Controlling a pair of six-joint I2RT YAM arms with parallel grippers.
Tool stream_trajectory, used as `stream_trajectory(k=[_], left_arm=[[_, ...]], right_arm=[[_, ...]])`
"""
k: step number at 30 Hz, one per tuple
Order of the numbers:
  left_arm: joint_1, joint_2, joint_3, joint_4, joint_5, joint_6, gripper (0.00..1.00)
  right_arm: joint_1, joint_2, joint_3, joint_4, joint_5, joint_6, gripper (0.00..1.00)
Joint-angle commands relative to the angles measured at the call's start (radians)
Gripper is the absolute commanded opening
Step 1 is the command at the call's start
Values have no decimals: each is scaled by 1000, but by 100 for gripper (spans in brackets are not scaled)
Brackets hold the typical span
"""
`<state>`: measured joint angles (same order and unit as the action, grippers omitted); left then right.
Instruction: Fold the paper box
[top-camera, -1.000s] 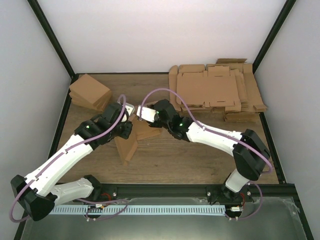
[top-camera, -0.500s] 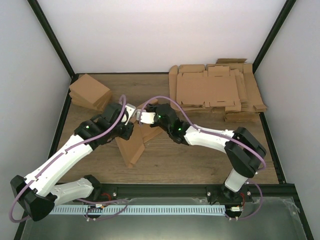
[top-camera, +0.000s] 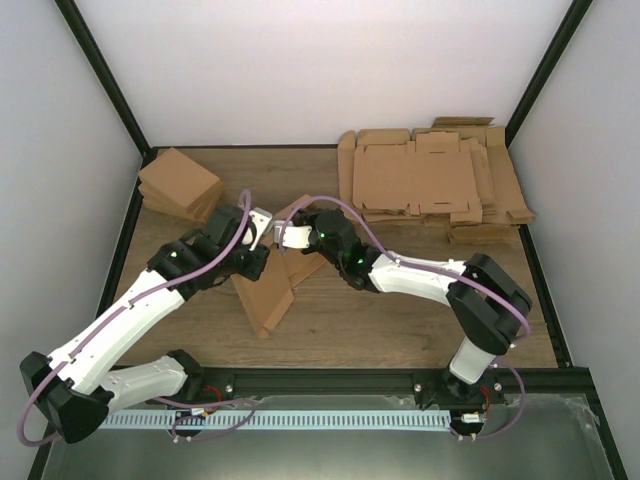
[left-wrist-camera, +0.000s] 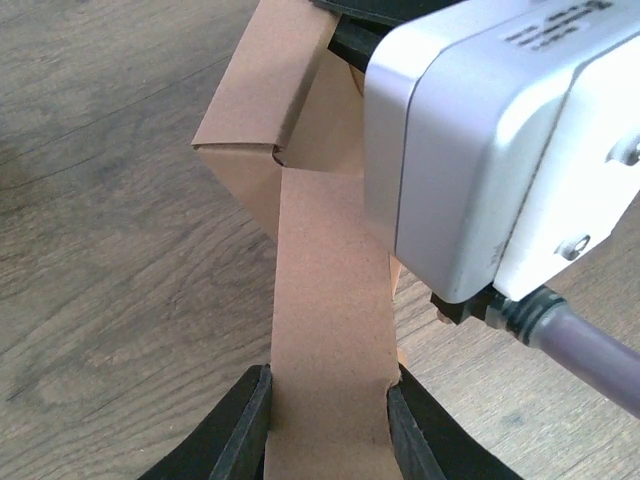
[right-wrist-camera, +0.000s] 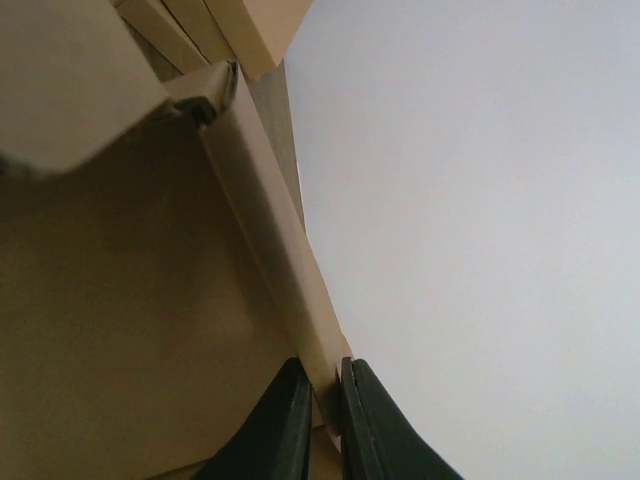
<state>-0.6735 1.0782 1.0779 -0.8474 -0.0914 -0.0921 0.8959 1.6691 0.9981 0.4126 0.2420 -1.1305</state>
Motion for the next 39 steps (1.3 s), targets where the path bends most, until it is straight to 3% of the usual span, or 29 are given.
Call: stream_trajectory(k=[1,8,13,21,27,30,34,36,39], left_arm=[[-6,-29,29,144,75,14,29],[-6,-124,123,173,92,-62,74],[-6,-180,246,130,-19,-120,87],[-6,-244,354,62,-238,-186,100],[-4,-211,330,45,-237,-236,100],[51,-172,287,64,-145,-265,100],[292,-121,206,108,168,-280,100],[384,-105,162,131,272,-280,100],[447,-100,92,165,332,-273,100]], right_arm=[[15,-24,-17,-31,-63,51,2],[15,-49,74,-231,-34,310,1],[12,-31,176,-515,-24,522,1],[-11,-107,192,-782,-96,862,1],[-65,-139,181,-1034,-138,1288,1],[-86,-128,146,-1118,-189,1416,1],[-114,-100,82,-1129,-247,1511,2],[-127,-94,58,-1099,-269,1529,14],[-146,-102,29,-1045,-266,1539,23]])
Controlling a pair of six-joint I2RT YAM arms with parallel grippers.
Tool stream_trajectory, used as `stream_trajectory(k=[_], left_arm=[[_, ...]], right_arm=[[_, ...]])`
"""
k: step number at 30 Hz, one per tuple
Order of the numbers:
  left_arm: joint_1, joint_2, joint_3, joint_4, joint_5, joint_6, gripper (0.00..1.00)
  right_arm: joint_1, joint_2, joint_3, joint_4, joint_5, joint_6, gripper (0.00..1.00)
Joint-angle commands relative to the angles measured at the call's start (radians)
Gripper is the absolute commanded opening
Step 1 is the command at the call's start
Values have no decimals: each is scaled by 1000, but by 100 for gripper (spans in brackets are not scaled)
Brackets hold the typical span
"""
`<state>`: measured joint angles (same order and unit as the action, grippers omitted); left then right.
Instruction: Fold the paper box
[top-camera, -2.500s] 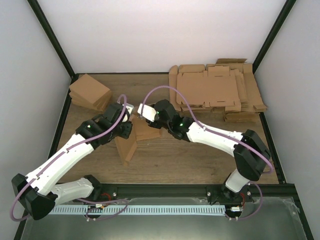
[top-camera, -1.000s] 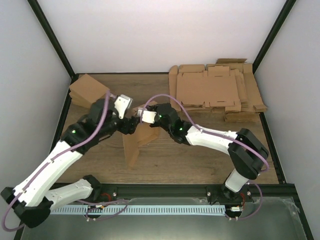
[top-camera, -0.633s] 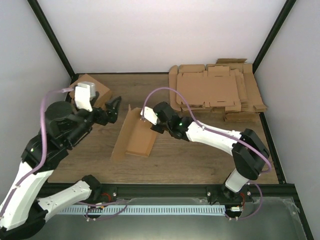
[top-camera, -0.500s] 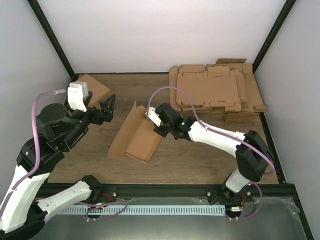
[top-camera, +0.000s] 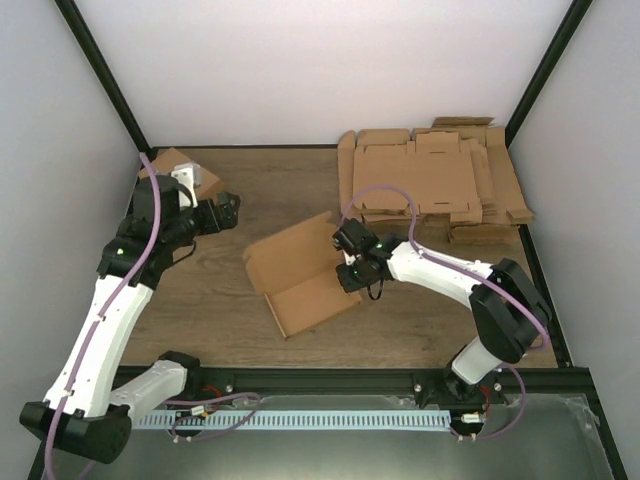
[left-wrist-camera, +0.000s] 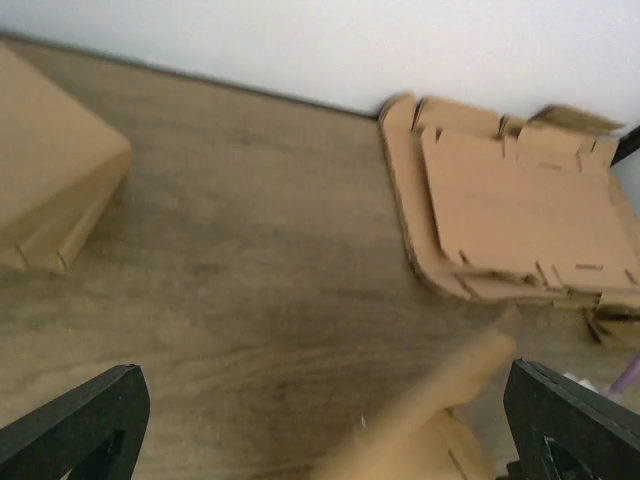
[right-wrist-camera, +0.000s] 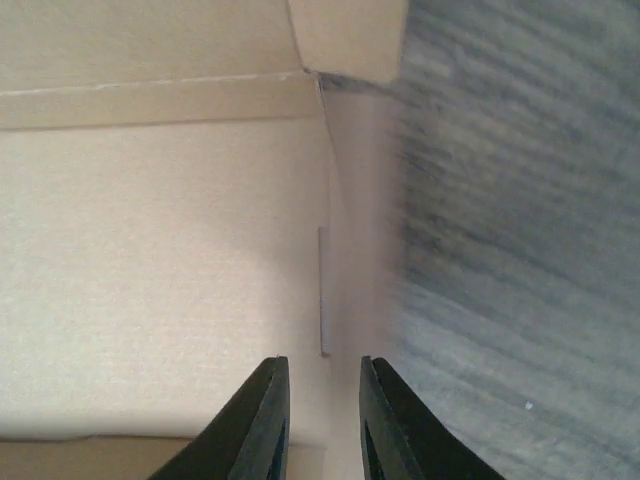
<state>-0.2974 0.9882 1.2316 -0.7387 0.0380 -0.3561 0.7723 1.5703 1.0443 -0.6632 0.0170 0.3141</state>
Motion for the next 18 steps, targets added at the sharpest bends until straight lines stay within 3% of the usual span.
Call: stream_trajectory(k=[1,5,8,11,18], left_arm=[[80,-10,-87,67,210,-9,100],[90,-11,-172,94,204,-2,100],[90,-21,-228,114,206,2,100],[90,-26,-270,122,202,4,100],[90,-36,-407,146,273,-23,100]], right_arm=[[-26,-5,-24,44,-35,91,24],[-27,-19,-54,87,-39,59,26],[-27,-28,-83,107,-39,44,37],[-27,-21,-83,109,-17,51,37],[-59,-114,-104,186,-125,55,39]])
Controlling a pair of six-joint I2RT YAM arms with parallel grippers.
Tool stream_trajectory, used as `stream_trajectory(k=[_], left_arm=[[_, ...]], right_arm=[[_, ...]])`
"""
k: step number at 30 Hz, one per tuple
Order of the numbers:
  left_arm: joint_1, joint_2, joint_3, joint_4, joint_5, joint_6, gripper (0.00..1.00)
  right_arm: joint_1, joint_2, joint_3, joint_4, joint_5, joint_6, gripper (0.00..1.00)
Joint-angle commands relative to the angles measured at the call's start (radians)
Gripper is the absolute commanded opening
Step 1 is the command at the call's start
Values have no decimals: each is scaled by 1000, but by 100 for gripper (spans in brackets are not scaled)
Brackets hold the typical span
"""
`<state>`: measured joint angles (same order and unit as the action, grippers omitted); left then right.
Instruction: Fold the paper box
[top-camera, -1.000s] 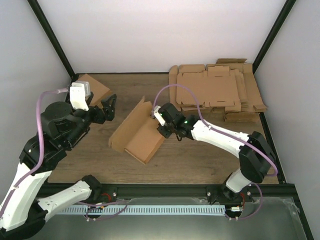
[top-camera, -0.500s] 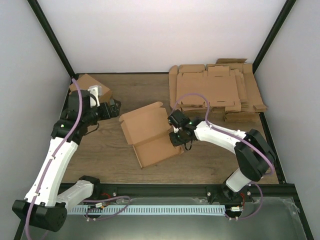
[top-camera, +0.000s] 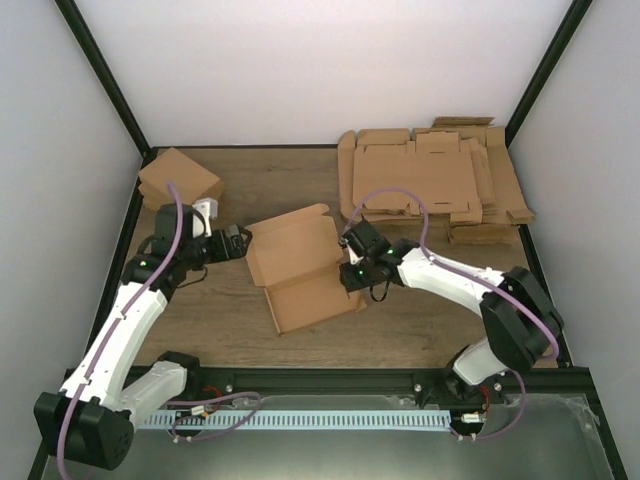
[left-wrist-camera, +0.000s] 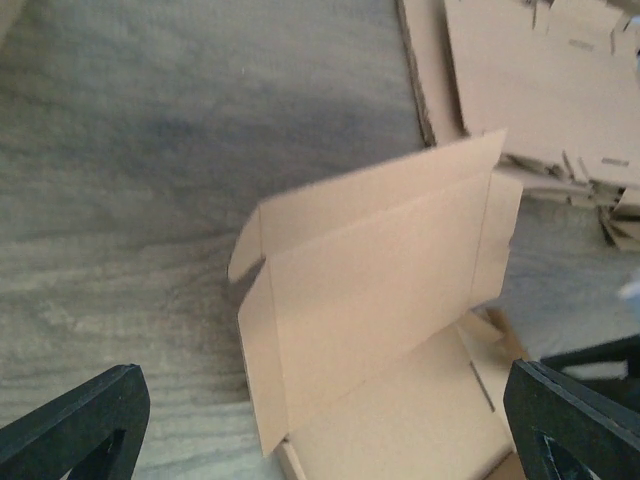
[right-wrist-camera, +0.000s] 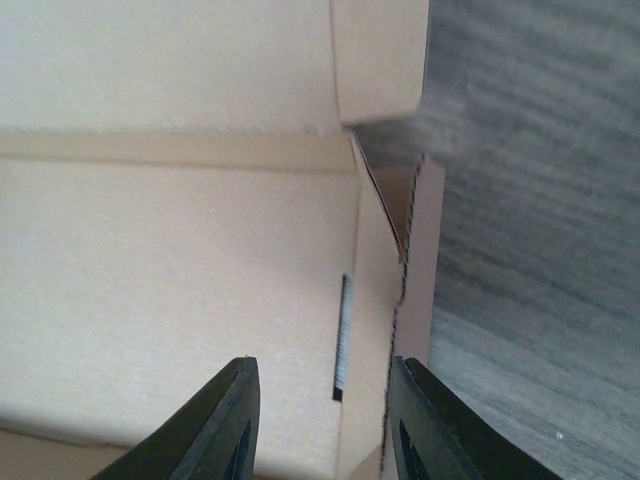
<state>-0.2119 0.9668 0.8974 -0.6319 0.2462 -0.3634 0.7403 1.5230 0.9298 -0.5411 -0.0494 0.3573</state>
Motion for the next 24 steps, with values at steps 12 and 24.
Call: stream_trajectory(k=[12,24], left_arm=[[-47,-85,-310,106,137,-247,94],[-143,-26,-448,214,146,-330,73]], right_arm=[[-302,-280,-144,202,-348,47,58],[-512,-209,-433,535,-761,171,57]])
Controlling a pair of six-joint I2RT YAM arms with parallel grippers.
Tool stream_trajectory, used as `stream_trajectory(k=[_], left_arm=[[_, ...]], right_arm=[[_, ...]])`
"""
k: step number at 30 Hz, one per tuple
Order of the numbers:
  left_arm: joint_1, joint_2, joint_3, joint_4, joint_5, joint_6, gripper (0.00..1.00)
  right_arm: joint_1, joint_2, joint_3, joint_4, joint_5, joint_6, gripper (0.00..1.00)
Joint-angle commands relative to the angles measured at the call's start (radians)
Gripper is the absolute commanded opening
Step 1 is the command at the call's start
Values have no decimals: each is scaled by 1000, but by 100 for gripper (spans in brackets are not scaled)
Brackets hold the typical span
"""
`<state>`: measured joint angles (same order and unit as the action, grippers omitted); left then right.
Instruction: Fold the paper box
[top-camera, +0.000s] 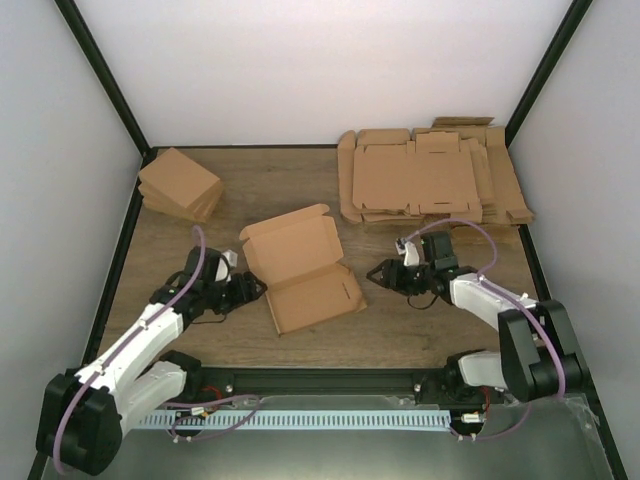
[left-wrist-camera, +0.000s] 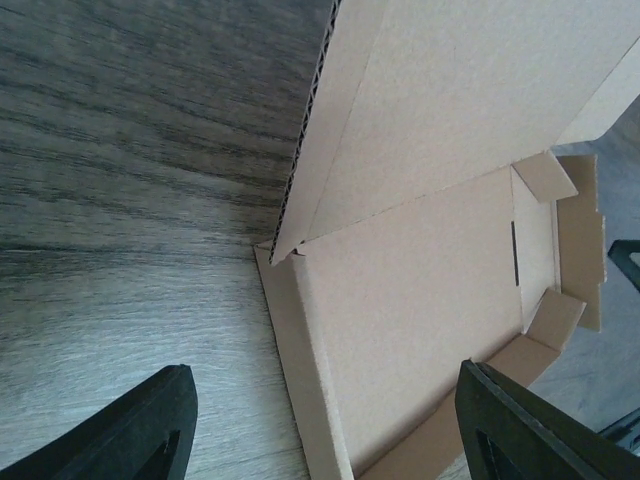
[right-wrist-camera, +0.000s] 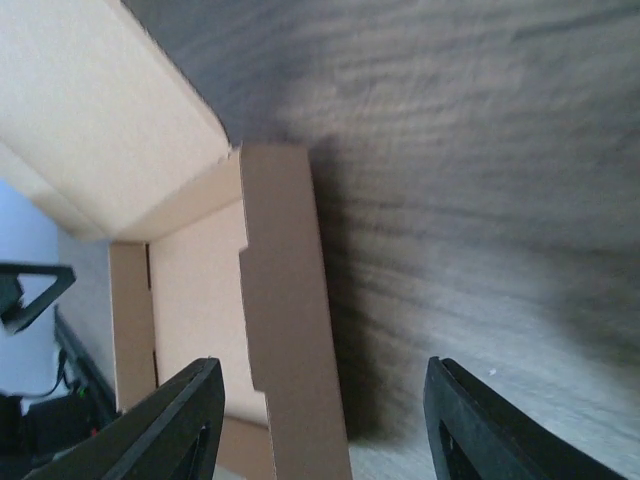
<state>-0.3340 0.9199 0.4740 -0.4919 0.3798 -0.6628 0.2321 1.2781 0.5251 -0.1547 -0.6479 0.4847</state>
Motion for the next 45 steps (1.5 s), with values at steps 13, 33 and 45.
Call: stream_trajectory(k=[13,33,45], left_arm=[[-91,116,-76,211,6,-78,51],[-113,214,-58,271,11,-44,19],[-144,215,-48,252,-26,-40,18]], right_arm=[[3,220,-101,330,-275,43,47],[203,240,5,270,-153,4,36],[381,240,177,-2,270,-80,37]])
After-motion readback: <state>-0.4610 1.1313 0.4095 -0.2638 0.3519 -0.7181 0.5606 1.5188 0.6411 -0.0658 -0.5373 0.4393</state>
